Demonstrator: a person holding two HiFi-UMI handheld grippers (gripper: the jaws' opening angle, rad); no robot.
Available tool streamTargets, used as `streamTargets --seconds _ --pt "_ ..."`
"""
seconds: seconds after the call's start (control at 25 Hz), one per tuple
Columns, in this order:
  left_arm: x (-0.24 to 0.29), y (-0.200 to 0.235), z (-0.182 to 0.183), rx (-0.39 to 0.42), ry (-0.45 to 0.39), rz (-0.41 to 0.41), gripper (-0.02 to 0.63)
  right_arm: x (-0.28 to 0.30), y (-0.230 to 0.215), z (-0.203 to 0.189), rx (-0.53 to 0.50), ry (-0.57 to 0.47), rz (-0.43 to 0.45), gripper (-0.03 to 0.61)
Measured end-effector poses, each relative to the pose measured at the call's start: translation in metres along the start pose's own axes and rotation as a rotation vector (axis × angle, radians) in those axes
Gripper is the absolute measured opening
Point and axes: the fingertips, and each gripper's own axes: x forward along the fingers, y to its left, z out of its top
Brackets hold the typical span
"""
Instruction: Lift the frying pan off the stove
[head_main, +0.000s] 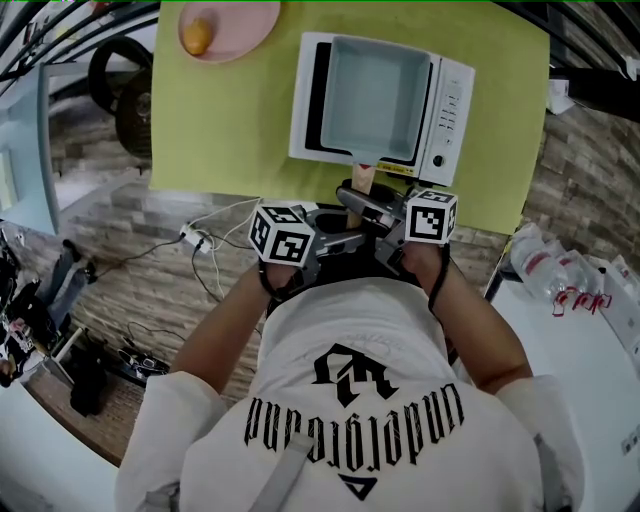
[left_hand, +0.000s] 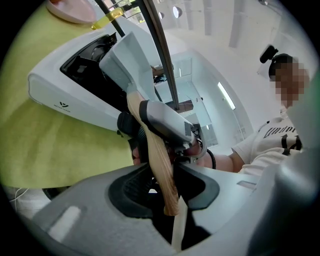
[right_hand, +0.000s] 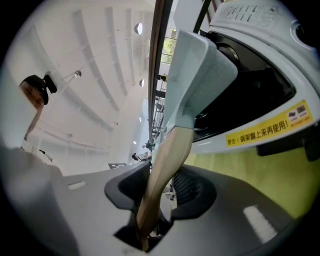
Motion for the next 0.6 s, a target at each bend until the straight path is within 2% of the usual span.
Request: streamTargets --seconds 0.6 --pt "-0.0045 -0.0002 0.0037 0.014 -0.005 -0.028 0.135 0.0006 0.0030 0.0054 0.001 -0.049 -0.012 0.124"
